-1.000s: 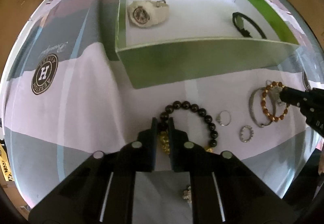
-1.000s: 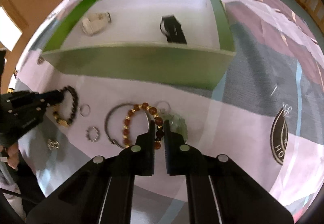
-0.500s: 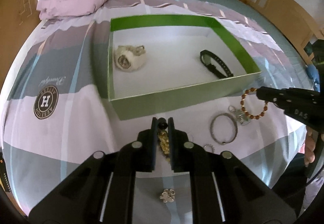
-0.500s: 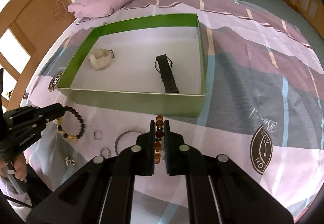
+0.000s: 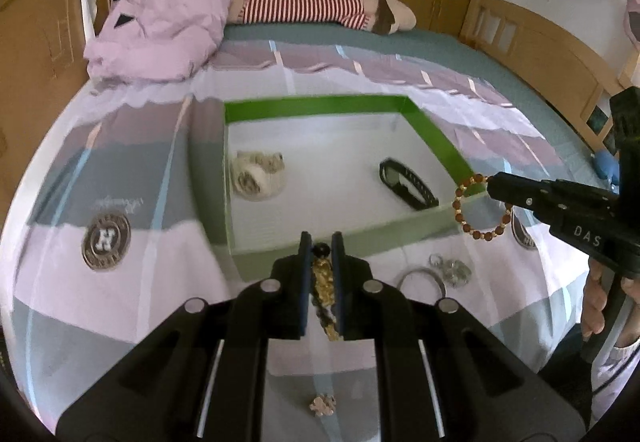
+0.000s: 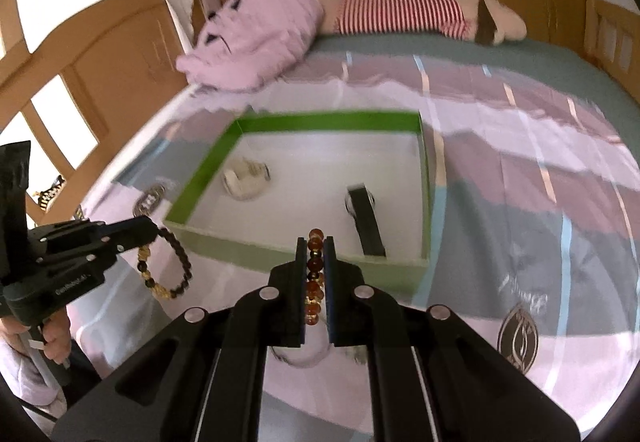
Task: Organize jewelry
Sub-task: 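Carry both bracelets into the green box and open both tools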
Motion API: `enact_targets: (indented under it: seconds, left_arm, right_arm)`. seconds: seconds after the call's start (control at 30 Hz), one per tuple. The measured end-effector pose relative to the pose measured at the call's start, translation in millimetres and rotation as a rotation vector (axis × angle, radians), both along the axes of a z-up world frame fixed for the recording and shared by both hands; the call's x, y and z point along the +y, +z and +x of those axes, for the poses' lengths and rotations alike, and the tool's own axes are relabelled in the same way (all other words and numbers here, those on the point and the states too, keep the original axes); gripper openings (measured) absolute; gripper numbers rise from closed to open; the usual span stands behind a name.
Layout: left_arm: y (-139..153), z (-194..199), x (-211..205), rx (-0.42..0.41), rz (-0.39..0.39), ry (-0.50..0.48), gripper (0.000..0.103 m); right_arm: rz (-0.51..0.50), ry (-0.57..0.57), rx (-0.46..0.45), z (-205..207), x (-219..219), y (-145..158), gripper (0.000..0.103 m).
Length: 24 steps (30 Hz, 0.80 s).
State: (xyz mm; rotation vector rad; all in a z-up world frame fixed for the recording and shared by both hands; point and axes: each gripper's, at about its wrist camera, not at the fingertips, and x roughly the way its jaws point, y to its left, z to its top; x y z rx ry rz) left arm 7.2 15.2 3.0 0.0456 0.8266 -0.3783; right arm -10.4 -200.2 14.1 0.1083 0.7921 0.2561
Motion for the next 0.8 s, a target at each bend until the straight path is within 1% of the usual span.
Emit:
enact_targets:
  seconds: [0.07, 0.13, 0.2, 0.27, 0.33, 0.4, 0.5, 0.57, 0.6, 0.63, 0.8]
  left_arm:
    - [15.1, 10.6, -2.6, -0.019, -0.004, 0.007, 0.009]
    - [27.3, 22.6, -3.9, -0.025, -0.018, 0.017, 0.009]
    - [32.5, 35.8, -4.2, -0.030, -0.030, 0.030, 0.009]
    - [29.0, 54.2, -4.5, -0.015, -0.033, 0.052, 0.009]
    - [18.5, 68.6, -1.3, 0.020, -0.047, 0.082, 0.009]
    - [5.8, 76.9, -0.6, 0.046, -0.042, 0.099, 0.009]
    - [-3.3, 80.2, -1.6, 0.049, -0.035, 0.102, 0.009]
    - [-3.8, 79.9, -2.5, 0.047, -0.028, 0.101, 0.009]
    - [-3.1, 79.0, -2.6, 0.043, -0.028, 0.104, 0.009]
    - [-2.2, 77.9, -2.4, 0.041, -0.030, 0.105, 0.009]
    - [-8.9, 59.9, -3.4, 0.077, -0.039, 0.055, 0.010]
  right_arm:
    - [-0.006, 0.000, -0.040, 12.1, 4.7, 10.3, 0.007]
    - [0.017, -0.003, -0.041, 29.8, 6.3, 11.3, 0.007]
    - [0.050, -0.006, -0.029, 42.6, 5.0, 6.4, 0.007]
    - [0.070, -0.023, 0.008, 57.1, 5.5, -4.5, 0.007]
    - [0.085, -0.027, 0.046, 67.8, 7.8, -16.7, 0.007]
    - [0.066, -0.034, 0.066, 73.8, 12.3, -26.7, 0.007]
    - [0.033, -0.025, 0.098, 75.9, 18.9, -36.3, 0.009]
    - [0.027, -0.026, 0.099, 73.5, 20.6, -35.6, 0.028]
    - [0.044, -0.022, 0.090, 70.3, 20.0, -32.6, 0.041]
    - [0.056, -0.019, 0.085, 68.0, 18.3, -29.5, 0.043]
    - [0.083, -0.001, 0.092, 52.9, 6.5, -21.5, 0.043]
